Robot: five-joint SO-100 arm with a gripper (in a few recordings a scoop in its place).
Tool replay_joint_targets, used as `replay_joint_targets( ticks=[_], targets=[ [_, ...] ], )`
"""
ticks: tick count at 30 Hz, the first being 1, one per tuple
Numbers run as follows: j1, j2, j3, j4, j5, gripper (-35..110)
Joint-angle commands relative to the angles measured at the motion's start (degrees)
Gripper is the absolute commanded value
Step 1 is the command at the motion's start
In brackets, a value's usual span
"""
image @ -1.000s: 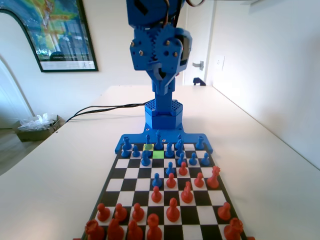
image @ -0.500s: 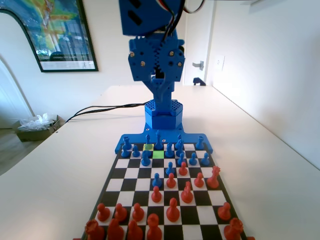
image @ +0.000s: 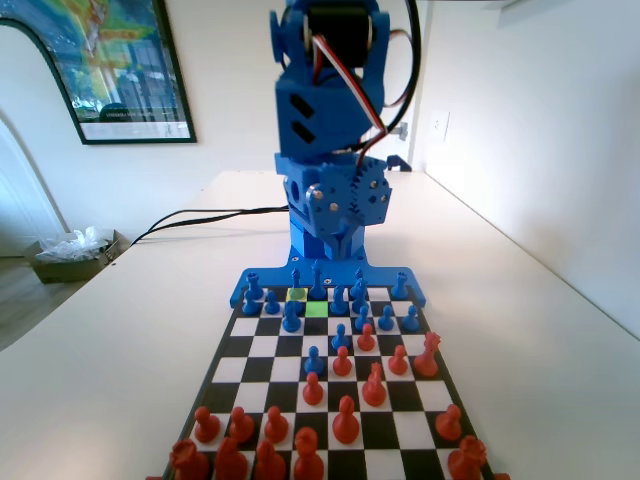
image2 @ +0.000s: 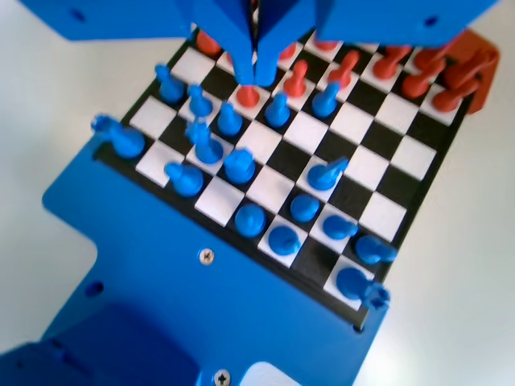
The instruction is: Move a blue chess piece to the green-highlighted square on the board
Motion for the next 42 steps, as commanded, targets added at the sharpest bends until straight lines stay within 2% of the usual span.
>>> replay_joint_targets(
  ticks=[1,13,42],
  targets=[
    [-1.23,5.01,2.37,-1.05,-0.53,1],
    [3.16,6.5,9.67,-4.31,-4.92,1],
    [13.89,11.6,15.56,-6.06,-21.27,1]
  ],
)
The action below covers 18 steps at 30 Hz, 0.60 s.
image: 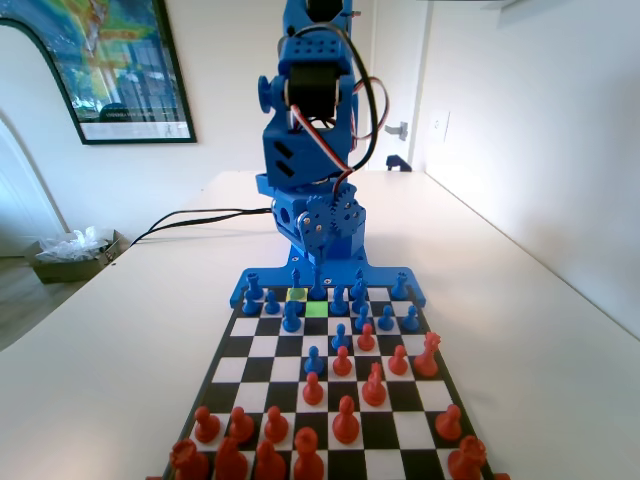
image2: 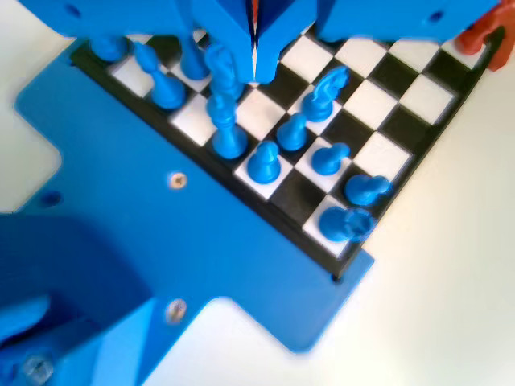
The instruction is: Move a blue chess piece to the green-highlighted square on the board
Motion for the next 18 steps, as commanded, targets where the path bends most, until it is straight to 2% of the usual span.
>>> replay_joint_targets(
  ticks=[1,18],
  targets=[
    [1.85,3.96,0.53,0.09,-2.02,1],
    [11.07,6.68,3.78,-1.58,-9.49,1]
  ],
)
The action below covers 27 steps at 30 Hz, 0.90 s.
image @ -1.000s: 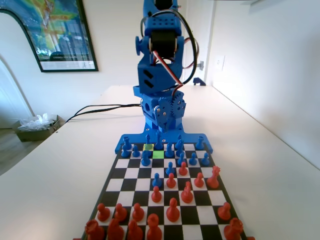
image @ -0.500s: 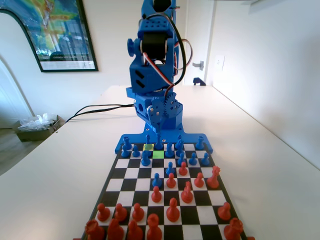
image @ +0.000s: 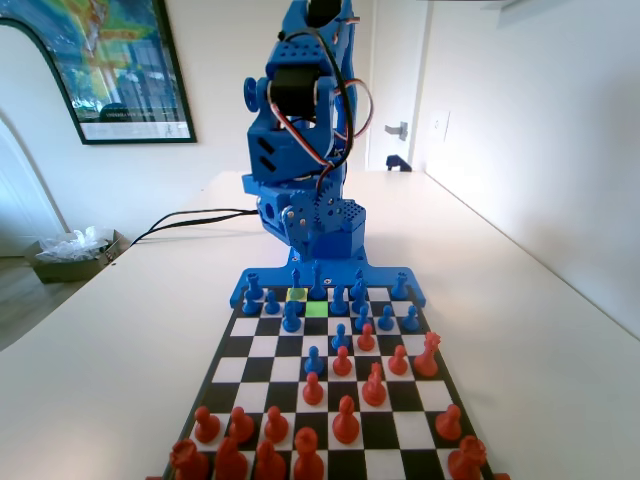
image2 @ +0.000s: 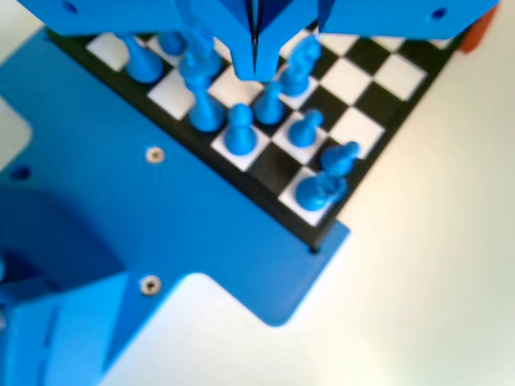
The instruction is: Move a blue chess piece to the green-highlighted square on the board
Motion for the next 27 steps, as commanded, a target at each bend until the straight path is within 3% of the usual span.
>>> replay_joint_targets(
  ticks=[1,15,27],
  targets=[
    [1.76,2.2,0.62,0.26,-1.41,1],
    [2.11,1.67,4.39,-6.24,-0.88,12],
    [1.05,-0.7,5.1,-8.17,-0.26,10]
  ],
)
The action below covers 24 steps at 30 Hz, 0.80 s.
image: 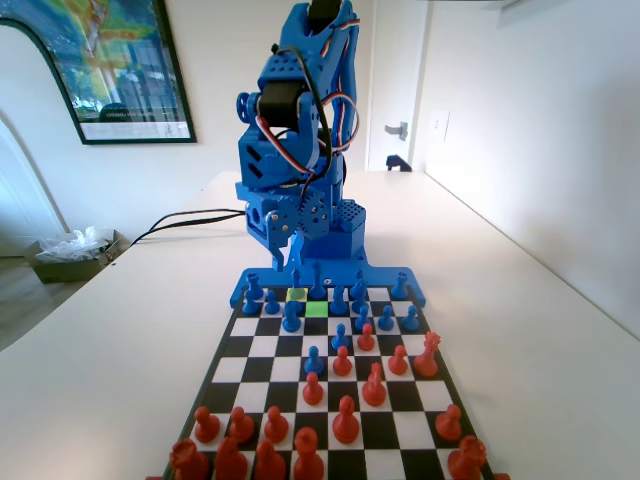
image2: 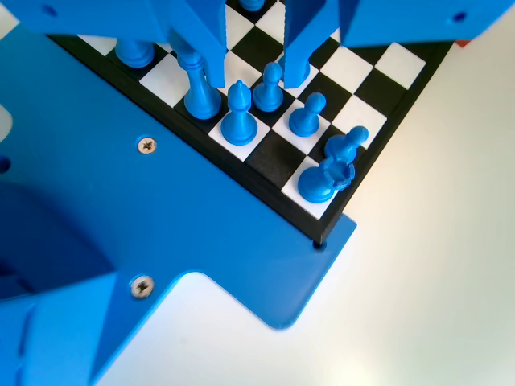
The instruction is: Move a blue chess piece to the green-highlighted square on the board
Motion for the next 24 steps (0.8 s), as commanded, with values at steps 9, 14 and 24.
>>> replay_joint_targets(
  ticks=[9,14,24],
  targets=[
    [3.34,-3.96,0.44,-5.27,-2.9,11],
    [3.16,-4.83,0.53,-5.98,-2.72,10],
    [1.14,-4.83,3.25,-9.05,-1.14,10]
  ],
)
